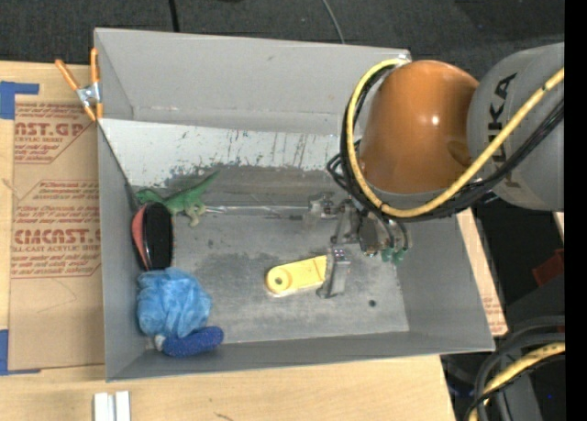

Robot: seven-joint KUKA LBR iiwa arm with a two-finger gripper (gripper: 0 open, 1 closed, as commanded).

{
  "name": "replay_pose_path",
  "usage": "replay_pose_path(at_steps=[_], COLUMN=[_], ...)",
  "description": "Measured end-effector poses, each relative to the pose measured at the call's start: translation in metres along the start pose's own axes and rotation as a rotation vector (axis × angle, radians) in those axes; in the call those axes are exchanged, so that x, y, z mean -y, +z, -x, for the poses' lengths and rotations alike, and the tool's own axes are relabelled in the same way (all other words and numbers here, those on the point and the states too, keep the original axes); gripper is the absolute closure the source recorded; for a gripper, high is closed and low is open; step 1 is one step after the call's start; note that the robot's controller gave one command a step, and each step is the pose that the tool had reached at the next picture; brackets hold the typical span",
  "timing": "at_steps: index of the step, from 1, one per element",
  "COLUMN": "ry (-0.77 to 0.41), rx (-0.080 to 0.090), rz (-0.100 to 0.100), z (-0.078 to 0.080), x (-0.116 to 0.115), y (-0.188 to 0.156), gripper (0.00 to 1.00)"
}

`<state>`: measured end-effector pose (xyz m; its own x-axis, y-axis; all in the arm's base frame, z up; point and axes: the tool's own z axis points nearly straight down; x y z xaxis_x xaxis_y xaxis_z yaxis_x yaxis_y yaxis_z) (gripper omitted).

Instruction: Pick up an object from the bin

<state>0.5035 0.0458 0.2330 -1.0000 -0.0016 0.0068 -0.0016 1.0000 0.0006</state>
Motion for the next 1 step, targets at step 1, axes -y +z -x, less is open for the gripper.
replay_pose_path(at_steps=[1], ry=[0.001], rx=[0.008], rz=[0.001], z=[0.0016], x=[0.0002], y=[-0.0039], gripper=[0.00])
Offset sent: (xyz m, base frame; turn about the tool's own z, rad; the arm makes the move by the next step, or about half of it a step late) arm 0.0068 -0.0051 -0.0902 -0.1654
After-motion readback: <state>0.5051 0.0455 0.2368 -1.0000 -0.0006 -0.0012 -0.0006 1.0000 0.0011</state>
